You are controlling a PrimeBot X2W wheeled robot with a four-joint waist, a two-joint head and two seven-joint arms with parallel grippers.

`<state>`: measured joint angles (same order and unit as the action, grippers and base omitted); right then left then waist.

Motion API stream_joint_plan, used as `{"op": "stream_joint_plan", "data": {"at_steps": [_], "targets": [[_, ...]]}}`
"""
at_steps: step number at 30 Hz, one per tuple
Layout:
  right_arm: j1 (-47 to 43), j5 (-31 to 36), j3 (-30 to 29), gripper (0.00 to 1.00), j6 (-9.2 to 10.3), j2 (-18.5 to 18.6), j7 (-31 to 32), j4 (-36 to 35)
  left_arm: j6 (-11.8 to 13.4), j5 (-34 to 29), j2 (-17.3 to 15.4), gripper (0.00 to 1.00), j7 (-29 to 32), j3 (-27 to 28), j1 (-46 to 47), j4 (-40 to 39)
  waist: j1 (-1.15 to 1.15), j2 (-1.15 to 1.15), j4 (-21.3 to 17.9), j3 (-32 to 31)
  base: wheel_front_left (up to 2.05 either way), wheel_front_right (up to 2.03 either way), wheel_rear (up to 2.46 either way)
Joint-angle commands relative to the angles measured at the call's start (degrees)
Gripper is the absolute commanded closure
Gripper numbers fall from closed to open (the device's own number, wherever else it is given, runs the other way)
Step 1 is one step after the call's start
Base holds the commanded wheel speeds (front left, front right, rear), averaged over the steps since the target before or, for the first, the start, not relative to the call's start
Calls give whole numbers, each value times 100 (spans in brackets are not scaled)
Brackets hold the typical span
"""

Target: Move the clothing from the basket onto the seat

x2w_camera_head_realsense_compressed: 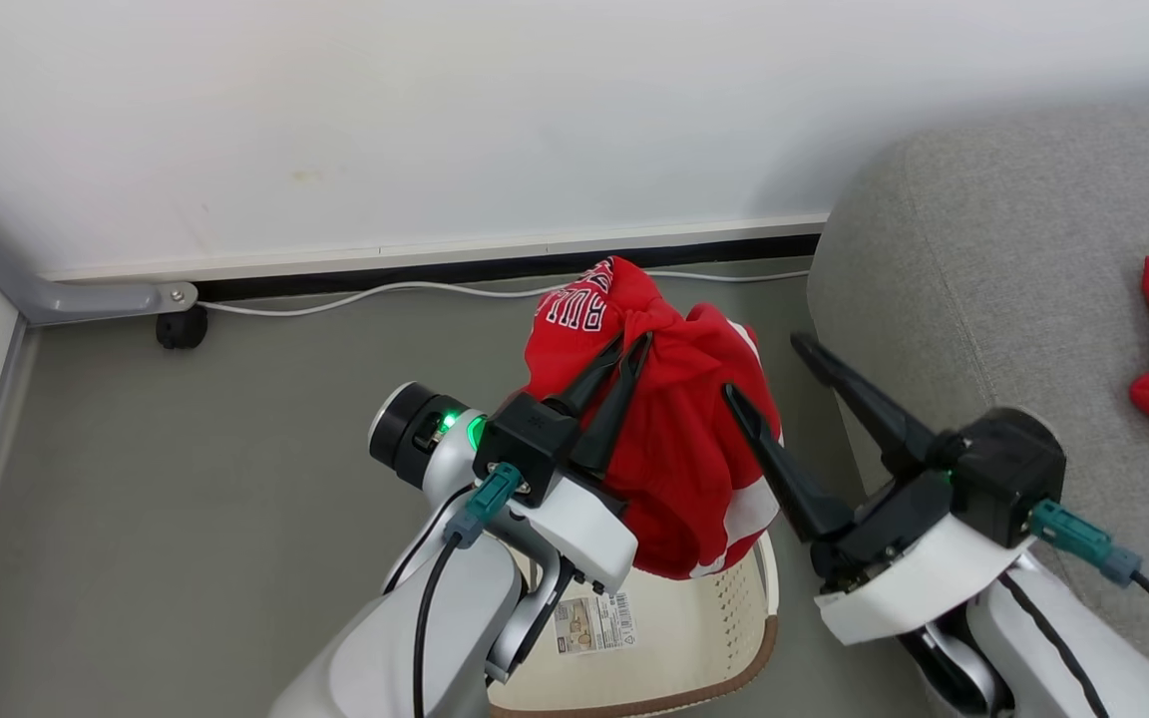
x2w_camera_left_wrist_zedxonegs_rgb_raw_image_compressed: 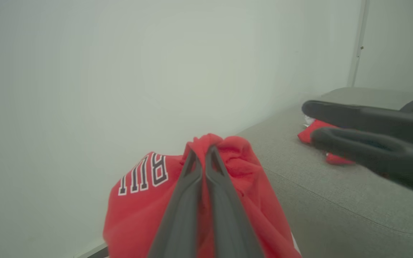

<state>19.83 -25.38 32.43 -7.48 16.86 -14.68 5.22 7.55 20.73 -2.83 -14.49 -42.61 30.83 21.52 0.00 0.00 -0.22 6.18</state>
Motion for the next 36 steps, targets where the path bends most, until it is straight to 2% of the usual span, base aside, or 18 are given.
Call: {"op": "stream_joint_plan", "data": {"at_steps": [1,8,20,26,33,34,35,36], "targets": [[111,54,81,0,-1,78,-32,-161,-7,-29,-34,100,-51,173,180,-164,0,0,13,3,0,0,0],[685,299,537,0,-1,229,-32,14,-36,15,-11,100,-51,112,168,-218,0,0,113,5,0,0,0],[1376,442,1339,0,-1,217,-32,1150,-58,89,-6,100,-51,-27,140,-366,0,0,195,24,0,0,0],[1635,281,1817,0,-1,78,-30,1885,-30,163,-6,100,-51,-159,191,-432,0,0,241,35,0,0,0],[1870,-324,2336,0,-1,-63,-16,2588,20,253,-5,100,-51,-301,224,-470,0,0,318,102,0,0,0],[1899,-408,2378,25,-1,-66,-19,2615,32,263,-5,100,-51,-315,223,-468,0,0,326,115,0,0,0],[1931,-471,2416,67,-1,-59,-22,2627,43,274,-5,100,-51,-329,221,-461,0,0,333,126,0,0,0],[1958,-540,2418,100,-1,-56,-25,2580,54,283,-5,100,-51,-337,220,-459,0,0,336,138,0,0,0]]}}
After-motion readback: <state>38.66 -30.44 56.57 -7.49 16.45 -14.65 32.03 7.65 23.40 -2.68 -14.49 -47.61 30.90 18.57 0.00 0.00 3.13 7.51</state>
